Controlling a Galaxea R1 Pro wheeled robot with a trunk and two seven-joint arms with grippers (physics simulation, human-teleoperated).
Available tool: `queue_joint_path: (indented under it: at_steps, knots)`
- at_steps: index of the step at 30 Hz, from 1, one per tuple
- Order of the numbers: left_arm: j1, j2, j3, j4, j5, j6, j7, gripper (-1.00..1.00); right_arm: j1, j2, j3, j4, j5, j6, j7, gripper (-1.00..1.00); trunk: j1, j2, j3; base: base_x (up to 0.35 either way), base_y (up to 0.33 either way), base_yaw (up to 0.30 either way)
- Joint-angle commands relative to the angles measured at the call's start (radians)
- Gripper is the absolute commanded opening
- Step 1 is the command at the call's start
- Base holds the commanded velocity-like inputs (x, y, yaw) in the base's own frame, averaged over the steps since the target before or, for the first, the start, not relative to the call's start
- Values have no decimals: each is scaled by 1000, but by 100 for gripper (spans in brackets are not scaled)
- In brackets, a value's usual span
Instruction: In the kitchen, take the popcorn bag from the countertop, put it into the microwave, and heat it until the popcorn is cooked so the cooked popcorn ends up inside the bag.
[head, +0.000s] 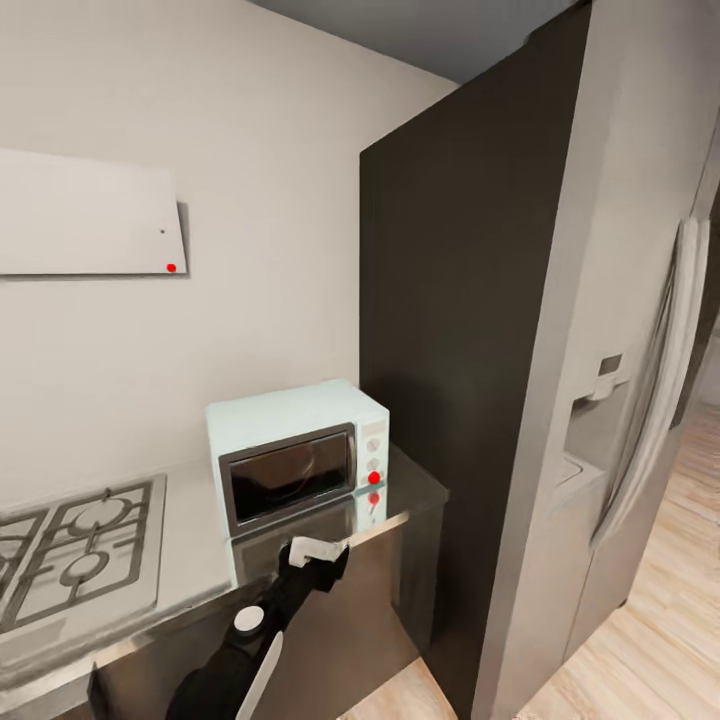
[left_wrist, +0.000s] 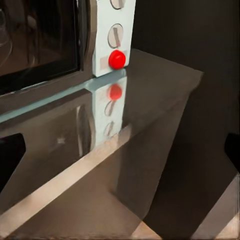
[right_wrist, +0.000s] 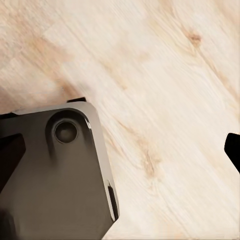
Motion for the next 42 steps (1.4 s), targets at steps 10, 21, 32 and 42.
queue_joint_path:
  at_steps: [10,21,32,42]
  knots:
    - [1,37,195,552,2,-189,-3,100,0,-1,-9,3,10,-6,-6,100,0,-1,0,-299,0,0]
    - [108,160,234,913,3,255,88,100,0,-1,-9,3,10,-5,-6,100,0,-1,0,-9,0,0]
    - [335,126,234,913,3,334,100,100,0,-1,-10,-21,10,-5,-6,100,0,-1,0,0,0,0]
    - [336,126,234,911,2,264,100,100,0,-1,-2,-19,9,-4,-8,100,0,-1,0,0,0,169]
